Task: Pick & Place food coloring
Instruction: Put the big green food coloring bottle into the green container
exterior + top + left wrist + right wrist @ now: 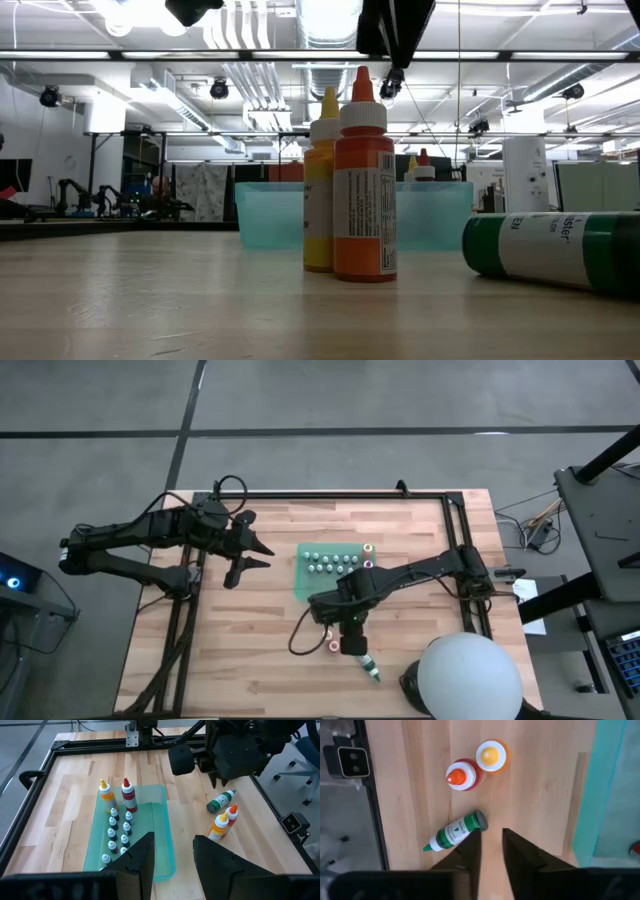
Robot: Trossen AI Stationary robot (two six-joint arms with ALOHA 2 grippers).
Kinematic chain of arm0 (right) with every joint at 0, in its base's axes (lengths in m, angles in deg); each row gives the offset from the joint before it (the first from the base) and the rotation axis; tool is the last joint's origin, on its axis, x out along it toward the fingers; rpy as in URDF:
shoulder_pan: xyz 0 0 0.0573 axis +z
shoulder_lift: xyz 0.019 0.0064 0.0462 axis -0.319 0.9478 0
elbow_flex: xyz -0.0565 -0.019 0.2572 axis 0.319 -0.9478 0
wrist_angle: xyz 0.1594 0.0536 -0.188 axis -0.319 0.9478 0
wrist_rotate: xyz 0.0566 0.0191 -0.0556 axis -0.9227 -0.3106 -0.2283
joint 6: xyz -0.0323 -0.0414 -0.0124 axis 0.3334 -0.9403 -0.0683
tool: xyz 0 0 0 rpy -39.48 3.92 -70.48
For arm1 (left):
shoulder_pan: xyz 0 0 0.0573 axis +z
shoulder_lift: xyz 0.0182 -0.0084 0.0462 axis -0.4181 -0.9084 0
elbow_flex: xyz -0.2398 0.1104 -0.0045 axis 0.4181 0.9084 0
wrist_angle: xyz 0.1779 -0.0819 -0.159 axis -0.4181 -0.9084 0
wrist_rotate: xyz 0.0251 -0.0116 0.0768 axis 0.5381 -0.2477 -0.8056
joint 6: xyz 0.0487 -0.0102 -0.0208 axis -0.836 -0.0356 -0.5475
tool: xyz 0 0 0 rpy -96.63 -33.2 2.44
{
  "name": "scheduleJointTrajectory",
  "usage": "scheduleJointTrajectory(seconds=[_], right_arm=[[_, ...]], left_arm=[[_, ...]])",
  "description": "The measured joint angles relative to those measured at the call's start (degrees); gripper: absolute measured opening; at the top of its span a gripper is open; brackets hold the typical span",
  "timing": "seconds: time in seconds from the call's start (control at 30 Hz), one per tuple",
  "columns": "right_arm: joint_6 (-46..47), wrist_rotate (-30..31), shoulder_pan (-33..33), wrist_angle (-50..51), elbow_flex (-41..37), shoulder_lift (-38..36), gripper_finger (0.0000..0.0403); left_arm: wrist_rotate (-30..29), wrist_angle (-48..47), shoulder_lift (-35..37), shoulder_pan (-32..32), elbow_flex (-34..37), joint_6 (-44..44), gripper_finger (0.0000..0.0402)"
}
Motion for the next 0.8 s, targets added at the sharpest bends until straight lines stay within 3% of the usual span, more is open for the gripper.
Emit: scheduleJointTrajectory(seconds=[0.4,0.8], right_arm=[[16.24,-0.04,2.16,1.06,-1.93,-0.04,0.0213],[38.0,-0.07,9.45,1.66,-2.01,-1.09,0.0262]], left_arm=[[0.01,0.01,0.0,0.0,0.01,0.0,0.0108],[0.02,0.0,0.0,-0.01,0.02,-2.86,0.0108]])
